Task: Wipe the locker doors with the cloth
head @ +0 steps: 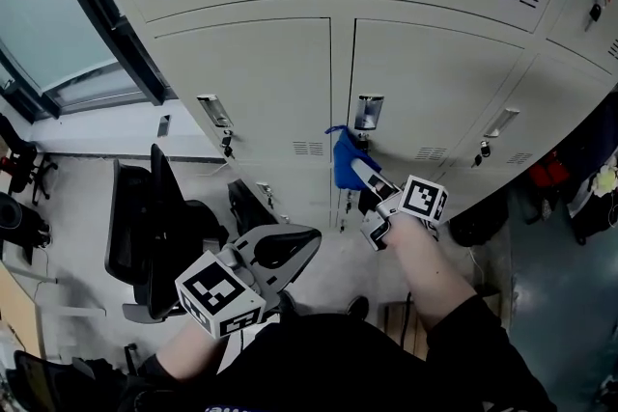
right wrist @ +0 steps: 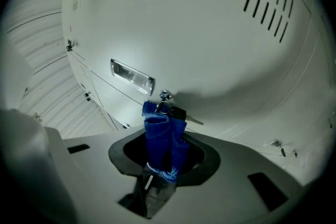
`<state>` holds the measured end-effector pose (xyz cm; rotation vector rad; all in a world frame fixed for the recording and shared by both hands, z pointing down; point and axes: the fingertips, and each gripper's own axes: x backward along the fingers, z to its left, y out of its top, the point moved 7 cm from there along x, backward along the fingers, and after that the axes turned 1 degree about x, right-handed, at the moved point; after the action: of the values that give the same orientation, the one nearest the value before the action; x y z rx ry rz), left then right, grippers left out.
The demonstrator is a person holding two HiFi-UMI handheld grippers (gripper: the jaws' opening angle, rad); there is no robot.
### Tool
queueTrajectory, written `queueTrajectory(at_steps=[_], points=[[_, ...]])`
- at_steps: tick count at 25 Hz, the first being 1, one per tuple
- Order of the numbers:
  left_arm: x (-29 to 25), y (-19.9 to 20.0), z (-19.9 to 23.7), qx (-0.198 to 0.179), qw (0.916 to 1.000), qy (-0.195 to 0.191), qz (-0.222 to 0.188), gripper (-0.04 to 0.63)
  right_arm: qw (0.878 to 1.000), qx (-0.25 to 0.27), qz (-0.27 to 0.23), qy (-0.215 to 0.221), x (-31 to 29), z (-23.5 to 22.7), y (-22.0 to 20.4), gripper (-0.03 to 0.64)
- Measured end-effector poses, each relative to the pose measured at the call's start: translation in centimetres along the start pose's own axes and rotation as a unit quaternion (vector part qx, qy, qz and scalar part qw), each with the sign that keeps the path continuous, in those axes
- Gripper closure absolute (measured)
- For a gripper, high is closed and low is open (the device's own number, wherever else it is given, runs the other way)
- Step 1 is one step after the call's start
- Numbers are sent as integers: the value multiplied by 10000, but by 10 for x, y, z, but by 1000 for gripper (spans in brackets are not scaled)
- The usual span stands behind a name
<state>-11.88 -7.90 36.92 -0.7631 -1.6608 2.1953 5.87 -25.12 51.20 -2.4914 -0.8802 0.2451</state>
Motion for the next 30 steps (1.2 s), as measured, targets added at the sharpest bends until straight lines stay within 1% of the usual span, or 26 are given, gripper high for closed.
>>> queueTrajectory(at_steps=[4,8,13,22,27,30], points=[[1,-4,4,57,9999,104,60,588,9992,-378,-110,8,-6,-18,-3,514],[3,-9,7,110,9997,186,120,588,9993,-328,-182,-60,-9,-38,2,514],[5,-11,11,162,9993,308,128,588,9980,-594,-123,-193,-12,-56,-6,514],[9,-13,13,182,9990,367,156,588,9961,-698,13,-532,-11,-91,-21,514],[9,-15,14,157,9990,394,164,588,9956,-664,170,-643,-7,-92,-35,514],[10,-15,13,166,9991,373,113,588,9954,-751,375,-467,3,-72,-51,514]])
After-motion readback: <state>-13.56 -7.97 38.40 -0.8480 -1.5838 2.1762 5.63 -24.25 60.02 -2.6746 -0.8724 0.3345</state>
